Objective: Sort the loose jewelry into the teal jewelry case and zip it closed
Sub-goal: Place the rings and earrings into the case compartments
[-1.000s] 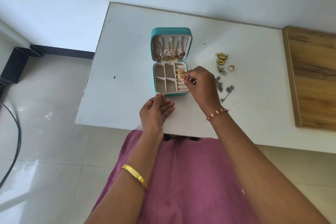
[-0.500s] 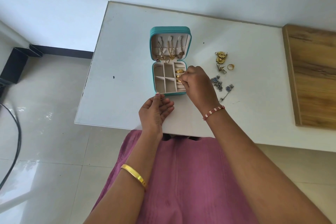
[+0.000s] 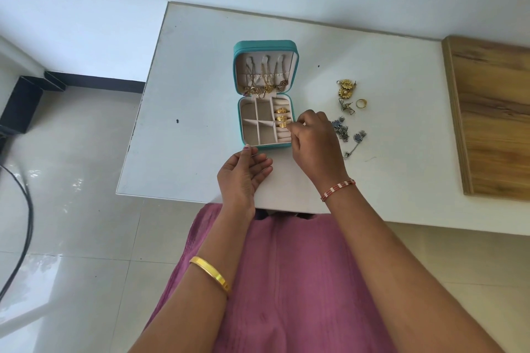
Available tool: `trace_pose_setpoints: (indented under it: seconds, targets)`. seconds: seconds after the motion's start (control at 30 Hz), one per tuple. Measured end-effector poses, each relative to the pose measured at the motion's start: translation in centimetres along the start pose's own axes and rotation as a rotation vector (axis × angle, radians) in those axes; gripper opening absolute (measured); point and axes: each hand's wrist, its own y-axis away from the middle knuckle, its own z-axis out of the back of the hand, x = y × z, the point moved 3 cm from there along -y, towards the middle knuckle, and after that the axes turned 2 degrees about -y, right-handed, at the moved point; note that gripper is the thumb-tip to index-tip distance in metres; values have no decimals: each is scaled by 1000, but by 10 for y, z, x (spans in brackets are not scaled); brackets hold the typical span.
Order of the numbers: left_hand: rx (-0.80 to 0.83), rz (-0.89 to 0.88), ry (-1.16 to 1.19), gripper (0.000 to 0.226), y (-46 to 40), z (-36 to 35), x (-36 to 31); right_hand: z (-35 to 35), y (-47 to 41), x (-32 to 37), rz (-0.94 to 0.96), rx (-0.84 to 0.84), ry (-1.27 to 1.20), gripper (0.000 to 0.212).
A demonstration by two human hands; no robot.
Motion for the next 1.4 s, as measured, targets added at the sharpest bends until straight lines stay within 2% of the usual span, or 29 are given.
trace_pose_setpoints:
  seconds: [0.27,0.43,0.53,0.6,0.67,0.73,0.93,1.07,1.27,1.4]
  targets:
    - [-59,-10,-85,18,8,-3,0,7,8,-2,-59,14,-119,24]
    - [-18,-34,-105,19,22,-18,-1,18,12,-11,-167,-68,-258,23]
    - [52,-35,-121,19,30,-44,1,29,13,-32,-275,-157,-404,18]
    - [105,-40,-152,19,34,-66,3,38,13,-57,-412,-233,-512,17]
    - [156,-43,-185,20,37,-85,5,44,13,-82,-553,-255,-526,18]
    - [199,-42,-220,20,37,-101,7,47,12,-105,-614,-238,-473,18]
    - [217,-17,-303,17,23,-133,17,29,-5,-136,-585,-96,-345,32]
    - [199,-6,-352,16,13,-143,24,21,-17,-143,-623,-77,-318,39]
    - [187,19,-403,18,8,-146,31,17,-18,-143,-573,-81,-259,20]
    - [172,15,-421,18,7,-145,30,21,-10,-139,-579,-140,-377,8]
